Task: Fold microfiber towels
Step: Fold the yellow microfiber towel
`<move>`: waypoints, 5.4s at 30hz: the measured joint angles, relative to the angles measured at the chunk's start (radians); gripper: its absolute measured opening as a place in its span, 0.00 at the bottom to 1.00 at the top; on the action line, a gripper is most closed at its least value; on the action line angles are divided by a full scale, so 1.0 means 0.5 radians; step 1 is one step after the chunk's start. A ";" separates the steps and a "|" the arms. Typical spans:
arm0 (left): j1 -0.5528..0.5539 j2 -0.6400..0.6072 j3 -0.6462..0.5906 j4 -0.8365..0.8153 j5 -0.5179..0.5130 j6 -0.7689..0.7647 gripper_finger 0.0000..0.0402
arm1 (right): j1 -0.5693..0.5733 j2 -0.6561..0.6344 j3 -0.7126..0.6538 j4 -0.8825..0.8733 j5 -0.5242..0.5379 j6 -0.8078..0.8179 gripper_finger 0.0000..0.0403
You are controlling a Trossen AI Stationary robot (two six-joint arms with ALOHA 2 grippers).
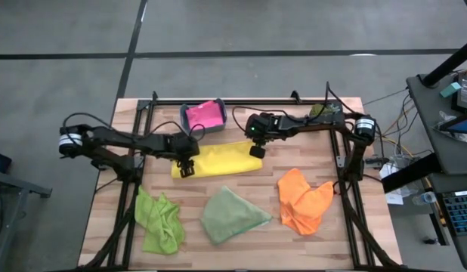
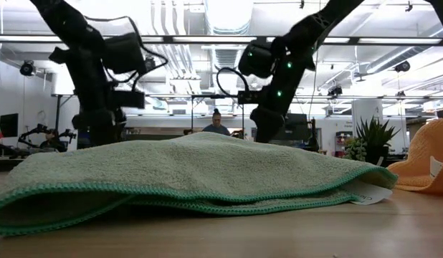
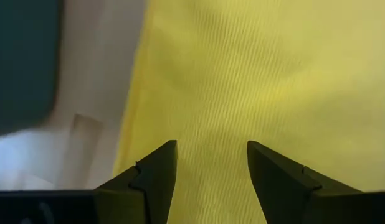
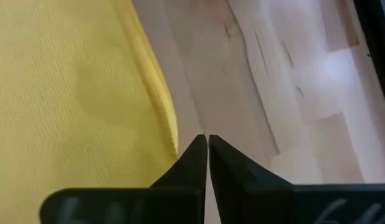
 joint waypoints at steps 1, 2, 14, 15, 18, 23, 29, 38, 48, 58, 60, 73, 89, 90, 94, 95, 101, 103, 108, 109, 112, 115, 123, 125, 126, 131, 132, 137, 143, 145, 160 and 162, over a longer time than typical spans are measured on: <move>0.000 0.014 -0.018 0.013 0.000 0.000 0.45 | -0.002 0.001 -0.031 0.054 -0.001 -0.001 0.02; 0.000 0.028 -0.030 0.035 0.000 -0.001 0.45 | -0.005 0.000 -0.063 0.104 -0.003 0.002 0.02; 0.000 0.075 -0.046 0.085 -0.002 -0.050 0.45 | 0.121 0.002 -0.218 0.364 -0.899 0.058 0.02; 0.000 0.075 -0.046 0.085 -0.002 -0.050 0.45 | 0.141 0.002 -0.218 0.362 -0.898 0.070 0.02; 0.000 0.075 -0.046 0.092 -0.002 -0.050 0.45 | 0.197 0.002 -0.216 0.335 -0.847 0.073 0.02; 0.000 0.075 -0.046 0.094 -0.003 -0.039 0.45 | 0.211 -0.041 -0.155 0.250 -0.246 0.000 0.02; 0.000 0.075 -0.051 0.111 -0.004 0.002 0.45 | -0.017 -0.066 -0.048 0.228 -0.057 -0.106 0.02; 0.000 0.075 -0.055 0.121 -0.005 0.003 0.45 | -0.267 0.053 -0.106 0.290 -0.528 -0.158 0.02; -0.002 0.077 -0.056 0.131 -0.012 0.003 0.45 | -0.143 0.188 -0.156 0.447 -0.994 -0.173 0.02; -0.001 0.077 -0.056 0.131 -0.012 0.002 0.45 | 0.190 0.141 -0.156 0.453 -0.837 -0.157 0.02; -0.001 0.077 -0.056 0.131 -0.012 0.003 0.45 | 0.231 0.140 -0.156 0.452 -0.676 -0.156 0.02; 0.000 0.077 -0.056 0.131 -0.012 0.001 0.45 | 0.239 -0.054 -0.156 0.309 -0.227 -0.119 0.02; 0.000 0.078 -0.056 0.138 -0.012 -0.002 0.45 | 0.437 -0.010 -0.155 0.747 -0.376 0.121 0.02; 0.000 0.078 -0.056 0.138 -0.012 -0.002 0.45 | 0.437 0.019 -0.155 0.798 -0.376 0.151 0.02; 0.000 0.078 -0.056 0.138 -0.013 -0.002 0.45 | 0.417 0.136 -0.155 0.976 -0.362 0.262 0.02; 0.000 0.078 -0.056 0.138 -0.013 -0.002 0.45 | 0.416 0.168 -0.155 0.993 -0.361 0.263 0.02; 0.000 0.078 -0.056 0.137 -0.012 0.000 0.45 | 0.397 0.252 -0.155 0.896 -0.185 0.246 0.02; 0.000 0.078 -0.056 0.136 -0.013 0.001 0.45 | 0.371 0.243 -0.155 0.798 -0.016 0.211 0.02; 0.000 0.078 -0.056 0.135 -0.012 0.001 0.45 | 0.286 0.120 -0.156 0.582 0.125 0.161 0.02; 0.000 0.078 -0.056 0.135 -0.013 0.001 0.45 | 0.270 0.092 -0.156 0.550 0.126 0.153 0.02; -0.002 0.078 -0.056 0.134 -0.034 -0.001 0.45 | 0.226 0.013 -0.156 0.478 0.126 0.119 0.02; -0.002 0.078 -0.056 0.133 -0.037 -0.001 0.45 | 0.209 -0.069 -0.156 0.433 0.126 0.093 0.02; 0.000 0.078 -0.056 0.133 -0.042 -0.001 0.45 | 0.220 -0.172 -0.156 0.381 -0.223 0.116 0.02; 0.000 0.078 -0.056 0.133 -0.042 -0.002 0.45 | 0.230 -0.145 -0.156 0.384 -0.293 0.138 0.02; 0.000 0.078 -0.055 0.133 -0.043 -0.002 0.45 | 0.234 -0.126 -0.162 0.393 -0.297 0.149 0.02; 0.000 0.078 -0.055 0.134 -0.043 -0.003 0.45 | 0.226 -0.009 -0.202 0.389 -0.287 0.206 0.02; 0.000 0.078 -0.056 0.134 -0.043 -0.004 0.45 | 0.225 0.013 -0.207 0.384 -0.255 0.209 0.02; 0.000 0.078 -0.056 0.148 -0.063 -0.003 0.45 | 0.187 0.068 -0.226 0.374 -0.060 0.167 0.02; 0.000 0.078 -0.056 0.197 -0.194 -0.004 0.45 | 0.056 0.070 -0.239 0.377 -0.037 0.086 0.02; 0.002 0.078 -0.056 0.212 -0.262 -0.003 0.45 | 0.000 0.070 -0.239 0.377 -0.037 0.033 0.02; 0.002 0.009 -0.046 0.198 -0.508 -0.050 0.45 | -0.168 -0.148 -0.228 0.085 -0.166 0.319 0.02; 0.002 -0.031 -0.046 0.158 -0.506 -0.050 0.45 | -0.196 -0.181 -0.226 0.008 -0.322 0.484 0.03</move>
